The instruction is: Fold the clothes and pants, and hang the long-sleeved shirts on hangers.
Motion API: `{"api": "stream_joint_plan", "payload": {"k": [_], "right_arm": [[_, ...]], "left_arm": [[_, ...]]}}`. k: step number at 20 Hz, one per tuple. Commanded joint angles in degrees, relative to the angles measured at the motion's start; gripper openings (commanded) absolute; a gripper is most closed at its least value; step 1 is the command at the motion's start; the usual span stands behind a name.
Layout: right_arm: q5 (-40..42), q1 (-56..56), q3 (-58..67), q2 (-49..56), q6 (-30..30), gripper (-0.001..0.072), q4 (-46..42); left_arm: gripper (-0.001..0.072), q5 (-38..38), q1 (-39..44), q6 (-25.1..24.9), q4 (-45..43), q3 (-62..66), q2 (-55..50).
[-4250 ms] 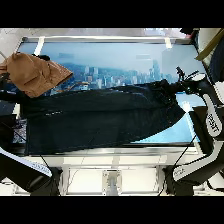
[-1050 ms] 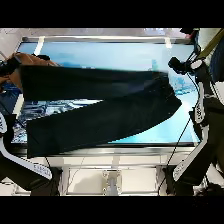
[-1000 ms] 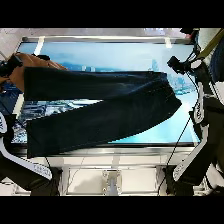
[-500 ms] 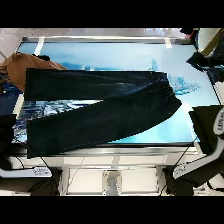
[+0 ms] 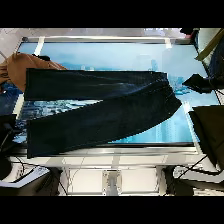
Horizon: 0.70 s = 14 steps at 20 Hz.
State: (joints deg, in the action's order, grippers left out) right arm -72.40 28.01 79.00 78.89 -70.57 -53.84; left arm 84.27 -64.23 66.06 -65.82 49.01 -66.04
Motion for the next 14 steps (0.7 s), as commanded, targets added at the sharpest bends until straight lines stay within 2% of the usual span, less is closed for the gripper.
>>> {"api": "stream_joint_plan", "payload": {"k": [1,3,5,6,9,11,14], "right_arm": [[-0.31,0.04,-1.95,-1.97,1.4,0.0432,6.95],[-0.74,0.04,-1.95,-2.49,2.19,0.0432,8.59],[-1.31,0.04,-1.95,-2.97,2.16,0.0432,9.16],[-1.4,0.04,-1.95,-3.23,2.16,0.0432,9.31],[-1.66,0.04,-1.95,-4.37,2.12,0.0432,10.64],[-1.53,0.04,-1.95,-5.55,2.12,0.0432,11.96],[-1.55,0.04,-1.95,-6.93,2.08,0.0432,12.11]], "left_arm": [[0.0685,3.02,-12.09,-7.67,2.67,-5.11,-0.57],[0.0685,3.02,-17.49,-8.46,3.69,-5.31,-3.1],[0.0685,3.41,-19.37,-12.48,4.37,-5.31,-5.25],[0.0685,3.28,-19.32,-14.12,3.61,-5.31,-6.47],[0.0684,2.12,-19.02,-14.49,-2.21,-5.31,-10.84],[0.0645,1.05,-18.73,-15.98,-1.09,-5.29,-13.05],[0.0645,-1.18,-15.78,-17.46,-0.83,-5.27,-15.69]]}}
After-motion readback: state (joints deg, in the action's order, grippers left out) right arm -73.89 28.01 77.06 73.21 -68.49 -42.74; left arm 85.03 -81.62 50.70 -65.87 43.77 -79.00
